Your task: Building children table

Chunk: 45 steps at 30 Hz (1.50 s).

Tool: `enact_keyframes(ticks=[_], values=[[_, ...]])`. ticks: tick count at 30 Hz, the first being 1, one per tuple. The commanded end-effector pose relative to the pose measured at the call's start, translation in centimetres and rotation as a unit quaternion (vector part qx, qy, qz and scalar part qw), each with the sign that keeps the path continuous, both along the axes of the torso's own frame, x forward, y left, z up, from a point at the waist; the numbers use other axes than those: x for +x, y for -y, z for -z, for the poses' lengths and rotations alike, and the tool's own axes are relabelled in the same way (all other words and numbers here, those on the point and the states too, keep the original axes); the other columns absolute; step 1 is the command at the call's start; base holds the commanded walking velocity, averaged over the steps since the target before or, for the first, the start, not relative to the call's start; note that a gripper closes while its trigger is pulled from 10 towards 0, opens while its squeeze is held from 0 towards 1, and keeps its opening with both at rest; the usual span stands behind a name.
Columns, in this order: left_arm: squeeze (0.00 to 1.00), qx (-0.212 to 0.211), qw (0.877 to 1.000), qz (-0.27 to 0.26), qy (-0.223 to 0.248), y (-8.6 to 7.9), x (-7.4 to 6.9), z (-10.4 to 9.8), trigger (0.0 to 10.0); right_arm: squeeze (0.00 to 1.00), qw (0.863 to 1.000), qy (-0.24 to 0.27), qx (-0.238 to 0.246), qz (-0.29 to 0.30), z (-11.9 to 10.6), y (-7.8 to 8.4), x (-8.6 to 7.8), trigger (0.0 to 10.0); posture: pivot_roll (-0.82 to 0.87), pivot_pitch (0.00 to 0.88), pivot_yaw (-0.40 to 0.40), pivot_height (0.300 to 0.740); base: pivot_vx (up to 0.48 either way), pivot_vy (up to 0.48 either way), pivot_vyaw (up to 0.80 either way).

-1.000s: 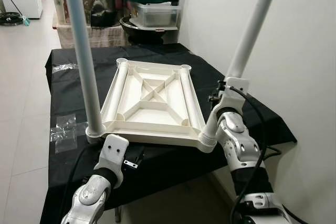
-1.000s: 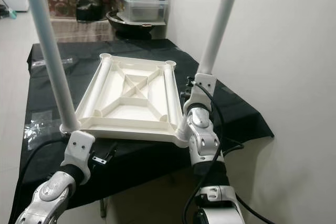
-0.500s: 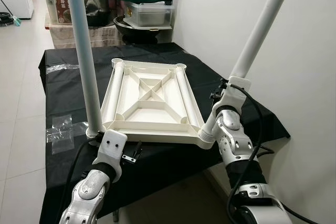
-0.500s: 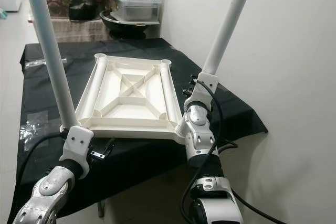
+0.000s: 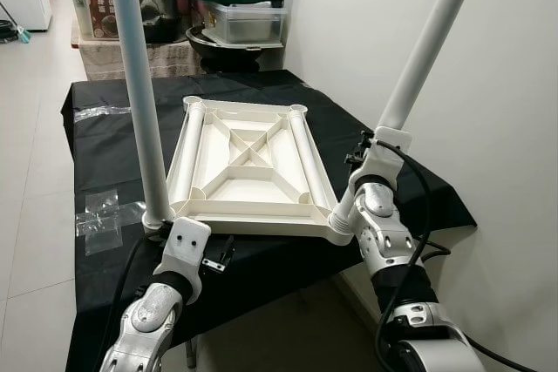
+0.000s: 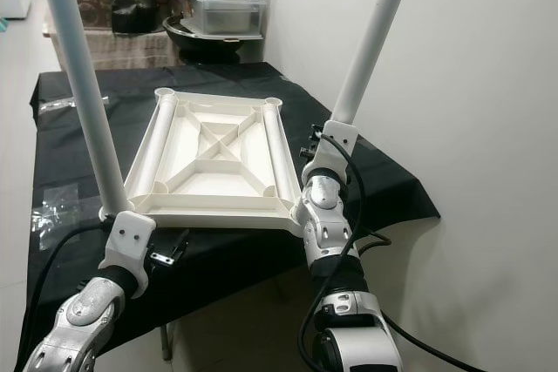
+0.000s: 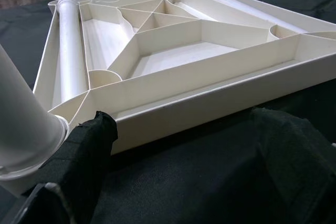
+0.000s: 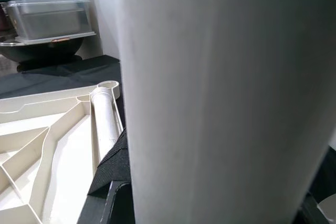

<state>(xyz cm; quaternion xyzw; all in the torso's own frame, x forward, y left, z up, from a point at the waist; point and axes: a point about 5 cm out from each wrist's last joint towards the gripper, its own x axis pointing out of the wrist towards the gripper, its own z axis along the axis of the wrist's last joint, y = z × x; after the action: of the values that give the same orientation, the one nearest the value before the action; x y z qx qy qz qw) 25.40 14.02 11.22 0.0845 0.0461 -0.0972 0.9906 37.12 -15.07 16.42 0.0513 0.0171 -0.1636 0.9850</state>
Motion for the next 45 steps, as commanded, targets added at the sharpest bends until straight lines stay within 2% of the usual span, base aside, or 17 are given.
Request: enact_keyframes(ticks=[1,45], values=[[0.00,0.002,1.000,0.004,0.003,0.3,0.2,0.0,10.0,0.00,0.995,-0.095,-0.011,0.020,4.5,1.1,-1.1,10.0,0.04,0.000,-0.107,0.740,0.000,0.000,0.00],[0.00,0.002,1.000,0.014,0.005,0.9,0.5,0.2,10.0,0.00,0.995,-0.082,-0.032,-0.053,4.2,-0.7,-0.7,10.0,0.03,0.000,-0.111,0.740,0.000,0.000,0.00]])
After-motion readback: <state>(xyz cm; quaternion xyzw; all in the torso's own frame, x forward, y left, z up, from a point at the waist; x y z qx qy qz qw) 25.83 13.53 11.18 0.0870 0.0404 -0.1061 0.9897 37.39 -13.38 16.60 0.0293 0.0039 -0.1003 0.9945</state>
